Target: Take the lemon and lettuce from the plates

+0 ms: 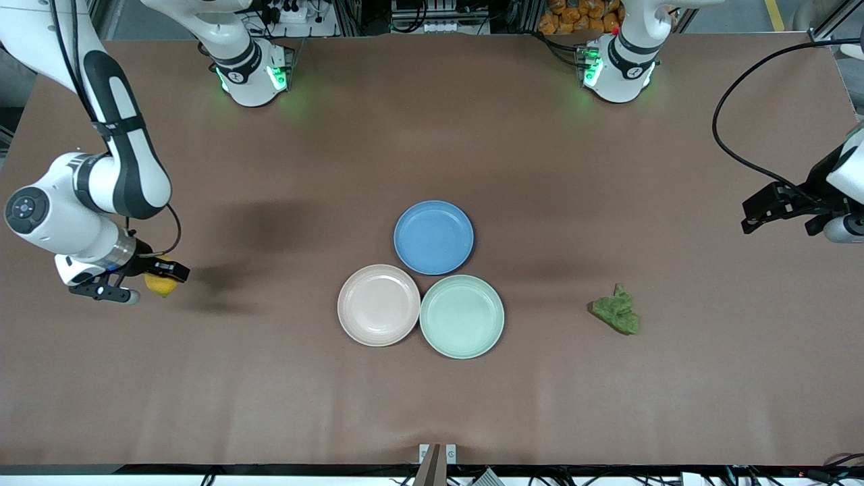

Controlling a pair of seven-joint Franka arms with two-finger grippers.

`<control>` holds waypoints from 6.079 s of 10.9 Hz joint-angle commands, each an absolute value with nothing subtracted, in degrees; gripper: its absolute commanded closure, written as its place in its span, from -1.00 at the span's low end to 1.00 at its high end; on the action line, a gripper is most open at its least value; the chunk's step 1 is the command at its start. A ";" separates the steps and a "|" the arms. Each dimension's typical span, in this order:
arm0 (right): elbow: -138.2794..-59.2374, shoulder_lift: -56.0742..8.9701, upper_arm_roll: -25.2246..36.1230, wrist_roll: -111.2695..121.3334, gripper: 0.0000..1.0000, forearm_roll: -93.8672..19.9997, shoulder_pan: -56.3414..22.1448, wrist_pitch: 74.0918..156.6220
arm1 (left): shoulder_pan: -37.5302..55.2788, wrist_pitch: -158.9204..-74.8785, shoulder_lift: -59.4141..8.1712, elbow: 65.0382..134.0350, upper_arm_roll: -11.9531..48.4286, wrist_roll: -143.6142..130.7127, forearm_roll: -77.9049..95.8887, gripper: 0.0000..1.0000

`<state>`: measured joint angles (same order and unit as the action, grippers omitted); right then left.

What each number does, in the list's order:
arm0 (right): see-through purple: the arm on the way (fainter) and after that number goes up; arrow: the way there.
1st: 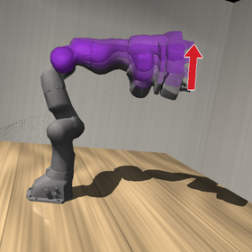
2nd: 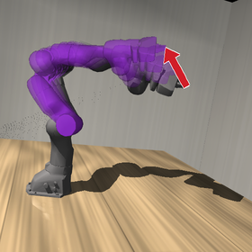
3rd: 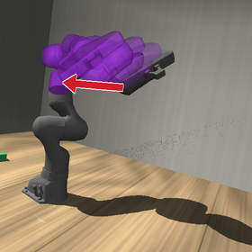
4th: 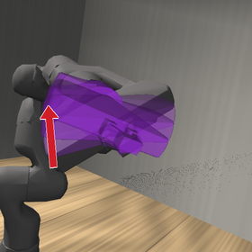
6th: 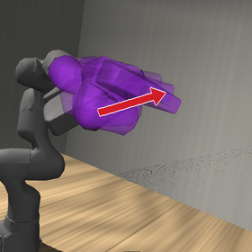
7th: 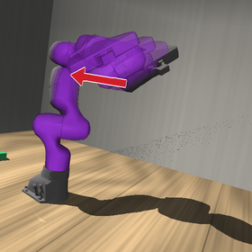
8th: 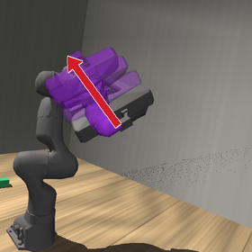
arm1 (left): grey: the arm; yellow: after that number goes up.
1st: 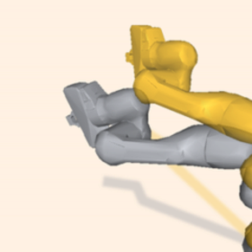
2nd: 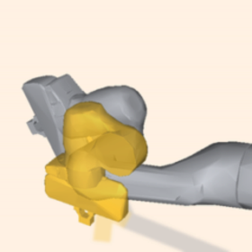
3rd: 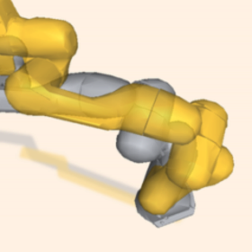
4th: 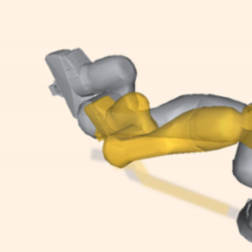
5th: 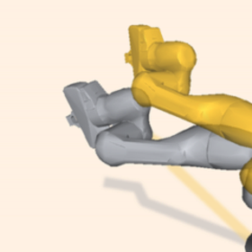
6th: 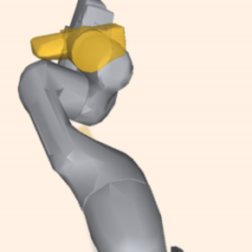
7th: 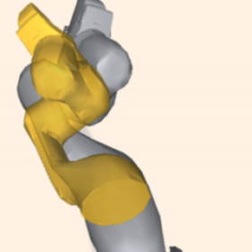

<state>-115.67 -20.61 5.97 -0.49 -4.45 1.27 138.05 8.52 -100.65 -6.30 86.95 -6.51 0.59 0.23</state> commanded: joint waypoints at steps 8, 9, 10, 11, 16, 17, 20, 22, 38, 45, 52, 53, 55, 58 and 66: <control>-116.10 -23.38 5.62 0.35 -1.00 -4.48 1.67 140.89 | 8.61 -99.32 -5.98 85.78 -6.77 1.23 3.16 -1.00; -116.19 -23.38 5.62 0.35 -1.00 -4.57 1.76 141.15 | 8.61 -99.32 -5.98 85.78 -6.77 1.23 3.16 -1.00; -116.19 -23.64 5.62 0.35 -1.00 -4.66 1.67 141.24 | 8.61 -99.32 -5.98 85.78 -6.77 1.23 3.08 -1.00; -116.19 -23.73 5.62 0.35 -1.00 -4.66 1.67 141.24 | 8.61 -99.32 -5.89 85.78 -6.77 1.23 3.08 -1.00; -116.10 -23.73 5.62 0.26 -1.00 -4.66 1.67 141.07 | 8.53 -99.23 -5.80 85.78 -6.94 1.41 3.08 -1.00; -116.10 -23.73 5.62 0.26 -1.00 -4.66 1.67 141.06 | 8.53 -99.23 -5.80 85.78 -6.94 1.41 3.16 -1.00; -116.02 -23.73 5.62 0.18 -1.00 -4.66 1.67 140.98 | 8.53 -97.22 -5.71 85.78 -6.77 1.32 3.16 -1.00; -115.67 -23.47 5.62 -0.35 -1.00 -4.66 1.58 140.19 | 8.61 -96.50 -5.45 85.78 -6.68 1.32 3.08 -1.00; -87.82 -18.90 5.89 -3.51 -1.00 -3.69 3.25 97.93 | 8.70 -92.64 0.62 87.89 -4.83 0.53 3.08 -1.00; -84.48 -11.69 5.71 -4.21 -1.00 -2.29 3.08 90.36 | 8.52 -91.67 0.97 87.36 -5.45 1.14 2.46 -1.00; -74.89 -10.72 5.18 -5.89 -1.00 -1.94 1.50 79.11 | 8.53 -91.41 0.79 87.36 -5.27 0.79 2.46 -1.00; -75.23 -10.81 5.27 -6.06 -1.00 -1.93 1.58 79.28 | 8.53 -91.41 0.79 87.36 -5.36 0.88 2.46 -1.00; -75.76 -10.99 5.10 -7.11 -1.00 -1.41 -0.25 80.42 | 8.53 -91.32 1.05 87.54 -5.36 0.79 2.46 -1.00; -76.20 -9.76 5.10 -7.38 -1.00 -0.97 -0.88 80.33 | 8.44 -89.39 1.49 87.89 -5.36 0.62 2.46 -1.00; -78.13 -7.91 5.19 -7.03 -1.00 -0.44 -0.70 81.65 | 8.44 -89.30 1.32 87.98 -5.36 0.70 2.55 -1.00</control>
